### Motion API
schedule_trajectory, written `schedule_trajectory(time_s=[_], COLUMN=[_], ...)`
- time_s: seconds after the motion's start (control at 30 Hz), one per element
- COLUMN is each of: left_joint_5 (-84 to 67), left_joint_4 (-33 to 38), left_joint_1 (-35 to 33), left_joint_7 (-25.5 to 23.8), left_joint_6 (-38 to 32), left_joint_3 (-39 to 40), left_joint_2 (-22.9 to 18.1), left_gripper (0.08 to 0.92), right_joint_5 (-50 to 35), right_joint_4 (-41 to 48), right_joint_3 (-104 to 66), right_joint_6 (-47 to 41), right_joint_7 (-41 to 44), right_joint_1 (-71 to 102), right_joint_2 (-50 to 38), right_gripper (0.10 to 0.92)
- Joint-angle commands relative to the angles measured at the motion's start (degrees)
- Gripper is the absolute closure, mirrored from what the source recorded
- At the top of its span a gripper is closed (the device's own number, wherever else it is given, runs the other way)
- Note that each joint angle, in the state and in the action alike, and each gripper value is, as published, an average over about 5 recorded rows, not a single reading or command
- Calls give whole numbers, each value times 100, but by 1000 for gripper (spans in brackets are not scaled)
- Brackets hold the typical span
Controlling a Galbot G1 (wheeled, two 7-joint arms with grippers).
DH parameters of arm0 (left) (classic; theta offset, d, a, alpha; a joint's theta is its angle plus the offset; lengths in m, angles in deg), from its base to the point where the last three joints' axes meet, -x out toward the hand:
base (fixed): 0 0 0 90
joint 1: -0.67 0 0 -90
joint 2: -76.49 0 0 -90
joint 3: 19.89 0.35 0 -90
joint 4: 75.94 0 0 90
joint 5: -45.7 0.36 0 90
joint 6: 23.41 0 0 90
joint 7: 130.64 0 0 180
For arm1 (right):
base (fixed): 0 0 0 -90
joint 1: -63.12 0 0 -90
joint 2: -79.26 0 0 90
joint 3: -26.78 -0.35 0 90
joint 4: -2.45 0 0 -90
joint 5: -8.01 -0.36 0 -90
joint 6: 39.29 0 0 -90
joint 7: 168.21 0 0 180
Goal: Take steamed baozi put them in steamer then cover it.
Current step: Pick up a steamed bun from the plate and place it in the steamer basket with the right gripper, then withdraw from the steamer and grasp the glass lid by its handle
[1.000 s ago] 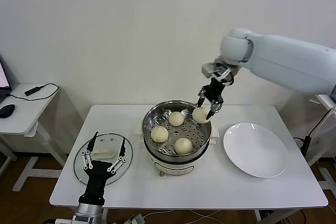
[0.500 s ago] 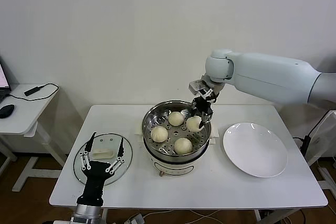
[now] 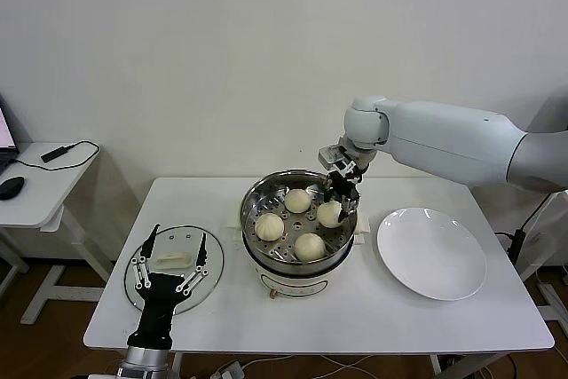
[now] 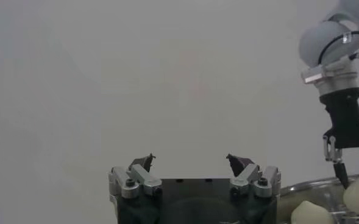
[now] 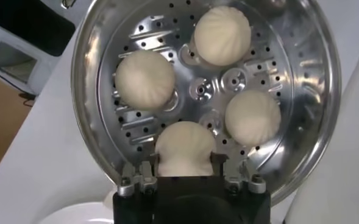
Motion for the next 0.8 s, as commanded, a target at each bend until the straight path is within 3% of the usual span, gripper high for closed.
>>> schedule_trajectory(time_s=[0.03,0.23,0.43,0.53,0.6,0.73,0.8], left_joint_5=[-4,-15,42,307,544,919,1123], left_joint_4=[-1,-44,10,7,-7,-55,-95], left_joint_1=[0,22,39,73,133,341,449], left_joint_7=[5,17,37,117,177,282,375], left_joint_6=[5,16,17,-67,-91,28,150], left_joint_3=[-3,-46,-47,-27,-9,15,25], left_joint_2=[-6,-6,-18,-9,21,148,227], left_gripper=[177,177,177,177,177,177,177], right_joint_5=[179,143,64,-180,-465,-693,-554], right_joint_4=[39,-76,-637,-1117,-1438,-1967,-2147], right_joint_3=[10,-150,-786,-1426,-1763,-2533,-3389], right_joint_6=[26,47,32,118,374,1090,1256], right_joint_7=[-32,-96,-269,-826,-1942,-5648,-7113], right_joint_1=[67,88,252,455,681,1780,2738], right_joint_2=[9,-111,-520,-916,-1191,-1576,-1650], right_gripper=[357,221,203,203,203,203,203])
